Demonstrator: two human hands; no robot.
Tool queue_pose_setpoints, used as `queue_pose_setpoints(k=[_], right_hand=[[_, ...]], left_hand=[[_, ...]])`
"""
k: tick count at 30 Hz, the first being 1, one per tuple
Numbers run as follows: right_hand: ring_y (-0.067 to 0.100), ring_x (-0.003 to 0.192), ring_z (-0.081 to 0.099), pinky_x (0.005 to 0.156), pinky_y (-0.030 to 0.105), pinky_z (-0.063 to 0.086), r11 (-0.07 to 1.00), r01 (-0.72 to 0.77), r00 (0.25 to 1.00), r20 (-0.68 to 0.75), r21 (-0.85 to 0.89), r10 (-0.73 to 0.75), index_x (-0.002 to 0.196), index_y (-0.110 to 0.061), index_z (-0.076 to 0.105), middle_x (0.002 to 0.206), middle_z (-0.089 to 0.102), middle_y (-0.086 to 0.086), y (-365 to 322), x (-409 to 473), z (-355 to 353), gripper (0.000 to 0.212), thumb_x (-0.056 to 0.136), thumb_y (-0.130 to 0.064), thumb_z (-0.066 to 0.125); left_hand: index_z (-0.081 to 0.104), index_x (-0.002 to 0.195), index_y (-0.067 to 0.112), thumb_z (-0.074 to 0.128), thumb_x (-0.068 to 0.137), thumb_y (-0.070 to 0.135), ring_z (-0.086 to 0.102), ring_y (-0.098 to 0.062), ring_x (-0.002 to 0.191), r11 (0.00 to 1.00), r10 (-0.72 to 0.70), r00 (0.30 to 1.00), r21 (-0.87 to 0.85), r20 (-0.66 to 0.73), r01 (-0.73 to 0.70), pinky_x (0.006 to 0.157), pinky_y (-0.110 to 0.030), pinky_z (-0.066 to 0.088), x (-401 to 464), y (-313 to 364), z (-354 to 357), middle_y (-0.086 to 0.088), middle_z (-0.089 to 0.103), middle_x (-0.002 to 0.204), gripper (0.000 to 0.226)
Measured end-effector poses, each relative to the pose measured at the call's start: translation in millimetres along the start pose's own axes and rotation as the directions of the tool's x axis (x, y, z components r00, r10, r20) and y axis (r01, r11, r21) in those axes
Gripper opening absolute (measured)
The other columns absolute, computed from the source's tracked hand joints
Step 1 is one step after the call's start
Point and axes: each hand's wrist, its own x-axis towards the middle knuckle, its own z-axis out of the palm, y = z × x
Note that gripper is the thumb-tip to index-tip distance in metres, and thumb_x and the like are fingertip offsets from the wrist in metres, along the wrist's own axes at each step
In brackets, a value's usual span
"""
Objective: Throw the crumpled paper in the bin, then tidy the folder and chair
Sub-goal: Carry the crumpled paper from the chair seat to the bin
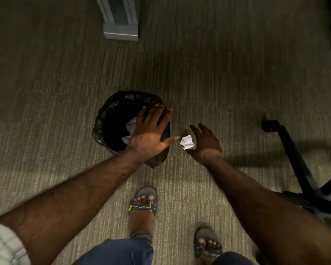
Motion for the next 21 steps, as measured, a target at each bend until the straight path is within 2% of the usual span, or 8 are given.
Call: queue_pose_setpoints(k=[6,11,14,18,21], right_hand=[[0.031,0.155,0.026,0.121,0.051,0.032,0.998,0.058,0.998,0.038,-0.006,-0.057,0.16,-0.041,0.024,0.172,0.021,0.002,15,19,40,0.101,0.079,-0.045,0.084],[0.035,0.157,0.018,0.122,0.053,0.029,0.984,0.14,0.986,0.101,-0.109,-0.129,0.164,-0.04,0.013,0.173,0.014,0.008,29,34,71,0.111,0.079,-0.048,0.084],[0.036,0.159,0.013,0.122,0.058,0.029,0.982,0.146,0.984,0.12,-0.122,-0.132,0.164,-0.041,0.009,0.174,0.007,0.007,35,43,86,0.112,0.08,-0.048,0.083],[0.037,0.159,0.01,0.121,0.061,0.03,0.98,0.164,0.976,0.164,-0.109,-0.145,0.163,-0.039,0.016,0.174,0.002,0.007,36,54,96,0.104,0.083,-0.037,0.083],[0.037,0.159,0.011,0.12,0.061,0.033,0.986,0.153,0.973,0.184,-0.071,-0.138,0.163,-0.038,0.021,0.174,0.0,0.007,35,61,100,0.091,0.091,-0.028,0.076]], left_hand=[[0.04,0.155,0.015,0.043,0.094,0.078,0.035,-0.034,0.149,0.998,0.053,0.994,0.02,-0.097,-0.051,0.122,-0.061,0.018,1,-7,23,-0.016,0.043,0.157,0.088],[0.018,0.164,0.019,0.035,0.088,0.087,0.003,-0.035,0.159,0.992,0.06,0.996,0.119,-0.07,-0.051,0.122,-0.068,0.008,2,-9,36,-0.018,0.01,0.171,0.103],[0.011,0.165,0.021,0.033,0.085,0.092,-0.004,-0.037,0.159,0.993,0.02,0.997,0.119,-0.071,-0.011,0.121,-0.071,0.005,0,-9,41,-0.019,0.0,0.172,0.109],[0.009,0.165,0.021,0.033,0.083,0.093,-0.006,-0.038,0.158,0.992,0.0,0.998,0.125,-0.061,0.007,0.12,-0.072,0.004,0,-10,43,-0.019,-0.002,0.172,0.112],[0.009,0.165,0.022,0.032,0.082,0.094,-0.006,-0.038,0.158,0.989,-0.011,0.999,0.145,-0.05,0.018,0.12,-0.072,0.006,4,-11,43,-0.019,-0.002,0.172,0.113]])
